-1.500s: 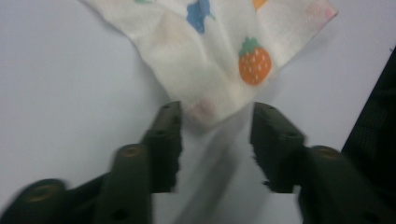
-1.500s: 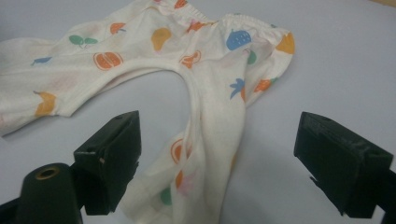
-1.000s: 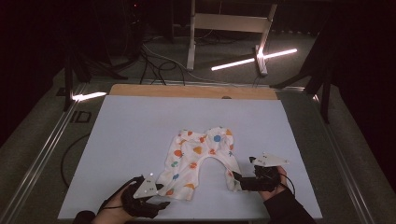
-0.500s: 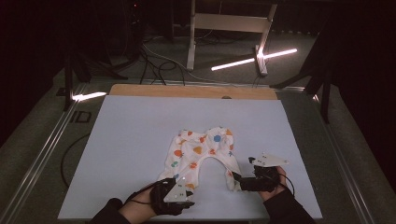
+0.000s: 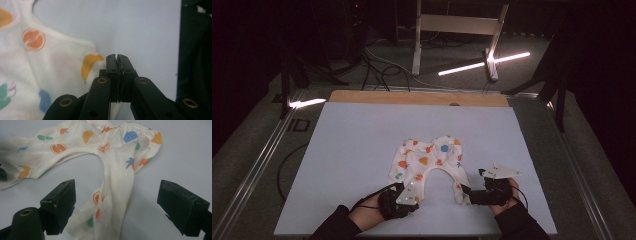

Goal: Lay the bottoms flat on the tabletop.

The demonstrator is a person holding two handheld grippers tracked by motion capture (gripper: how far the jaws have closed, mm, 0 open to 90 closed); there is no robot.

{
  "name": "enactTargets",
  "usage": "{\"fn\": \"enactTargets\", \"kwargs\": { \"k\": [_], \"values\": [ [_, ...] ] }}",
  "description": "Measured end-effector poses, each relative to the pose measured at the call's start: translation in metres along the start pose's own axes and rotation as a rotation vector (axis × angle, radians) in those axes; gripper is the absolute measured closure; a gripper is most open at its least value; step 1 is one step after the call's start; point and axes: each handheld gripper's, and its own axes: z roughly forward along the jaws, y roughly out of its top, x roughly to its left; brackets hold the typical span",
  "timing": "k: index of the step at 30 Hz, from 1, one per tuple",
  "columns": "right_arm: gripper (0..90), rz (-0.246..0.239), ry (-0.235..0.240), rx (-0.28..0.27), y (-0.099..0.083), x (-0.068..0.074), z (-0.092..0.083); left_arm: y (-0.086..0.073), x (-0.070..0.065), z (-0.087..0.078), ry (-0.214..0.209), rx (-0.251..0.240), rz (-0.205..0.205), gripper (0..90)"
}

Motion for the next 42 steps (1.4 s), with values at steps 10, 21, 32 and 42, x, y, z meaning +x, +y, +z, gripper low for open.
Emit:
{"fn": "enactTargets", "kwargs": {
  "k": [10,21,32,42],
  "values": [
    [15.4,0.000,0.001,0.007,0.000,0.000,0.001,-0.008,-0.007,0.004,-0.063,0.009,0.005,81.1],
    [15.5,-0.001,0.001,0.010,0.000,0.001,0.001,-0.005,-0.015,0.007,0.034,0.008,0.049,80.0],
    [15.5,0.000,0.001,0.004,0.001,0.000,0.000,0.012,-0.017,0.001,-0.012,-0.090,0.009,88.7],
    [15.5,0.000,0.002,-0.006,0.001,-0.001,-0.002,0.032,-0.023,0.018,-0.043,-0.125,0.015,88.4]
  ]
}}
